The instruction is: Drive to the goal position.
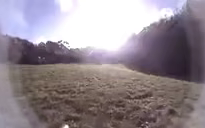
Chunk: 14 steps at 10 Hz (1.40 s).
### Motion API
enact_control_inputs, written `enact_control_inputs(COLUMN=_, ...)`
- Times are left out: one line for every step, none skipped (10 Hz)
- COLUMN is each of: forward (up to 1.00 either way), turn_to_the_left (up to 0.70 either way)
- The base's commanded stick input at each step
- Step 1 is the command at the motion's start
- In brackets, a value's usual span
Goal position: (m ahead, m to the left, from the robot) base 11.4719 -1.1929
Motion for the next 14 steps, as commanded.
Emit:
enact_control_inputs(forward=0.7, turn_to_the_left=0.14)
enact_control_inputs(forward=0.7, turn_to_the_left=0.14)
enact_control_inputs(forward=0.7, turn_to_the_left=0.14)
enact_control_inputs(forward=0.7, turn_to_the_left=0.14)
enact_control_inputs(forward=0.7, turn_to_the_left=0.14)
enact_control_inputs(forward=0.7, turn_to_the_left=0.14)
enact_control_inputs(forward=0.7, turn_to_the_left=0.06)
enact_control_inputs(forward=0.7, turn_to_the_left=0.03)
enact_control_inputs(forward=0.7, turn_to_the_left=0.01)
enact_control_inputs(forward=0.7, turn_to_the_left=0.01)
enact_control_inputs(forward=0.7, turn_to_the_left=0.01)
enact_control_inputs(forward=0.7, turn_to_the_left=0.01)
enact_control_inputs(forward=0.7, turn_to_the_left=0.01)
enact_control_inputs(forward=0.7, turn_to_the_left=0.0)
